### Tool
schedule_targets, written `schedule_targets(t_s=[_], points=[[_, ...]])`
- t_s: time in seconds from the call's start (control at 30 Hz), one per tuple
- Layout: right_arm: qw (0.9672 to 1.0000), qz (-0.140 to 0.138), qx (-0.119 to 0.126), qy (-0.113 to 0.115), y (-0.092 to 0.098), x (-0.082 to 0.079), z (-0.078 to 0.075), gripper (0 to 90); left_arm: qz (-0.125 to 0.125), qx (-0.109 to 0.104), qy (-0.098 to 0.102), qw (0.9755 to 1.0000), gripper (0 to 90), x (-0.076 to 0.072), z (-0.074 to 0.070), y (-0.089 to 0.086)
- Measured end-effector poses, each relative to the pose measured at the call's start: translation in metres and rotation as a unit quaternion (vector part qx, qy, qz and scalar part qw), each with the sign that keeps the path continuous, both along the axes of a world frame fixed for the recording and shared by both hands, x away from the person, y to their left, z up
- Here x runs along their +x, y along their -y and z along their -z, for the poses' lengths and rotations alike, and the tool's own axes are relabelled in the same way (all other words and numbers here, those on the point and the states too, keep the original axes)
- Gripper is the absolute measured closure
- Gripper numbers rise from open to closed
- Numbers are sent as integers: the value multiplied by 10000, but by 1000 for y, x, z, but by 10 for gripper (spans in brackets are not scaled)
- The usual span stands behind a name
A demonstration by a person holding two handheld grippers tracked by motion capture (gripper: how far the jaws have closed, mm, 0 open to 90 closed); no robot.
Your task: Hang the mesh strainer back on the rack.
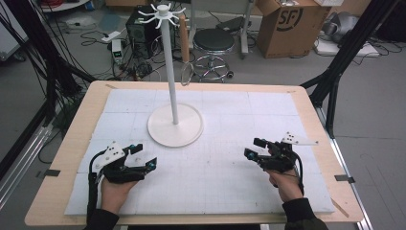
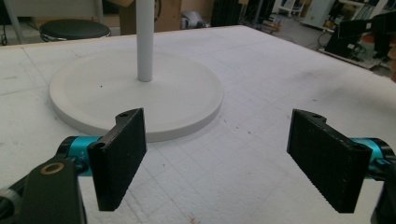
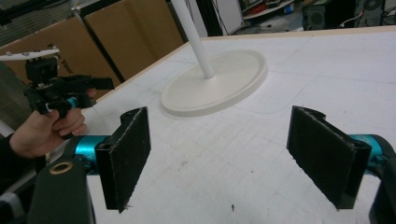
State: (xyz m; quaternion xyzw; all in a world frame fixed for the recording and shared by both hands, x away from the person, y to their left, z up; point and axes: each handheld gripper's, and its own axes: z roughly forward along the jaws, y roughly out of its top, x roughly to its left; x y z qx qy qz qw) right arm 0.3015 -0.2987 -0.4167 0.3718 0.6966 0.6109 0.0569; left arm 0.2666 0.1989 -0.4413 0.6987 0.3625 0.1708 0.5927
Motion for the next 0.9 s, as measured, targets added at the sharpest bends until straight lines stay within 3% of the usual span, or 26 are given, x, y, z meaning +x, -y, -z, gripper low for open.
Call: schedule_targets(t_s=[0.23,0.43,0.9], points=[[9993,13,-360,103,-2,-5,7,201,5,-59,-15,10000,204,0,1,-2],[9985,5,-551,6,-4,-6,14,195,27,-32,-10,10000,204,0,1,-1],[9993,136,-348,65,-1,-5,13,193,24,16,-5,10000,202,-1,1,0]])
